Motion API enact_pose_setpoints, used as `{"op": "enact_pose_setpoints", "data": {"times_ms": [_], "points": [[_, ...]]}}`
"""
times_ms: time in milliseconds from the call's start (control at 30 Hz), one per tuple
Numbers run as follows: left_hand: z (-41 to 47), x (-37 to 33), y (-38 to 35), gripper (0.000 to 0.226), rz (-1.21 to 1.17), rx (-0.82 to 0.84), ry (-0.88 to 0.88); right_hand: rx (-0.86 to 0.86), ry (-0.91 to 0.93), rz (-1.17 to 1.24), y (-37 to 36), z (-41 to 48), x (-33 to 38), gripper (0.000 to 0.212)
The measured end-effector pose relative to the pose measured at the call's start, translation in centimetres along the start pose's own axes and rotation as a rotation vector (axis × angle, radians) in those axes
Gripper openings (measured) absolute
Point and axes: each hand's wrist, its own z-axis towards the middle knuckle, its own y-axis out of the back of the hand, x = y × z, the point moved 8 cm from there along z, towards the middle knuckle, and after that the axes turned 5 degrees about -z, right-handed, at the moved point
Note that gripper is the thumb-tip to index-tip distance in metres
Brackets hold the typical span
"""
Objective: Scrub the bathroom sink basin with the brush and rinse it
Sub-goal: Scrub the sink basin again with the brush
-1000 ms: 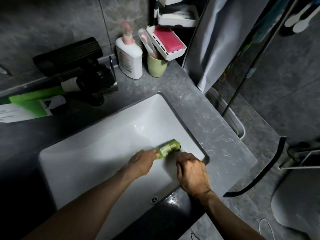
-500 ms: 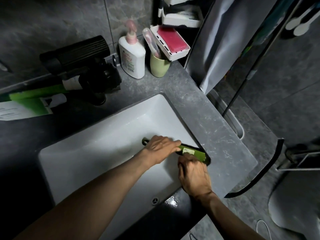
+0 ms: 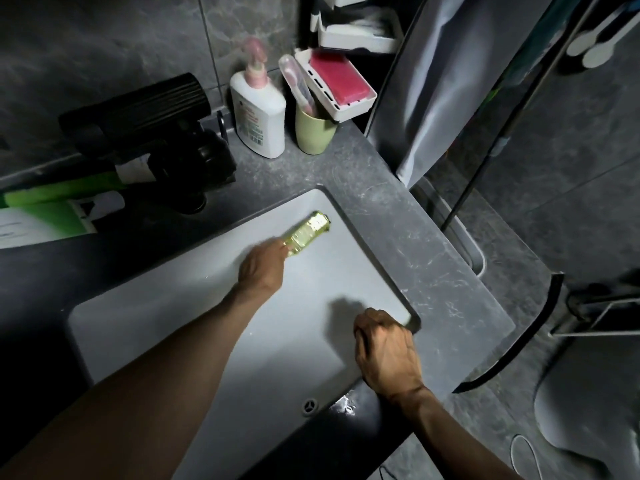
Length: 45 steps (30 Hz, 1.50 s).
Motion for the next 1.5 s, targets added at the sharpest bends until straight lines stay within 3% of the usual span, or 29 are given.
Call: {"op": "enact_pose_setpoints", "data": {"times_ms": [133,267,333,633,700,800,867,967,1100,1200,1300,1367,1500], "points": [[-4.3,-2.0,-3.6,0.035,0.134,0.214,-0.182,0.014,-0.01,-0.003,-0.2,0.1,-0.1,0.011],[-7.1,-8.3,-5.8,0.033,0.27,0.246,-0.596,0.012,-0.014,-0.016,0.0,0.1,0.0,0.011],[-6.5,-10.2,-5.7,0.032,0.332,0.251,-0.683,0.006,-0.004,-0.013,0.1,0.2,0.0,0.013],[-0.6,-7.0,-0.6,0.032,0.368,0.091,-0.49,-0.009,0.014,-0.02,0.4,0.0,0.1,0.014],[-0.2,-5.5,0.3,0.033,0.316,0.057,-0.372,-0.01,0.011,-0.019,0.3,0.0,0.1,0.013],[0.7,-1.5,2.1,0.032,0.059,-0.083,-0.075,-0.018,0.02,-0.016,0.3,0.1,0.0,0.012],[1.8,-0.6,2.0,0.034,-0.001,-0.12,0.01,-0.021,0.037,-0.013,0.2,0.1,0.0,0.011],[1.7,0.1,-0.4,0.041,-0.043,-0.007,0.075,-0.024,0.048,-0.01,0.2,0.0,-0.1,0.011],[-2.1,5.2,-2.3,0.046,0.178,0.177,0.179,-0.026,0.05,0.021,0.0,0.1,-0.2,0.014],[-4.7,7.8,-0.5,0.04,0.283,0.108,0.277,-0.042,0.067,0.021,0.0,0.0,-0.1,0.015],[-6.6,9.0,-0.4,0.033,0.2,0.097,0.43,-0.043,0.065,0.004,0.0,-0.1,0.1,0.013],[-8.5,7.9,-2.7,0.029,0.105,0.207,0.414,-0.039,0.064,0.009,0.0,-0.1,0.0,0.014],[-11.5,2.6,-7.3,0.038,0.182,0.416,0.188,-0.015,0.073,0.021,-0.3,-0.1,0.0,0.013]]}}
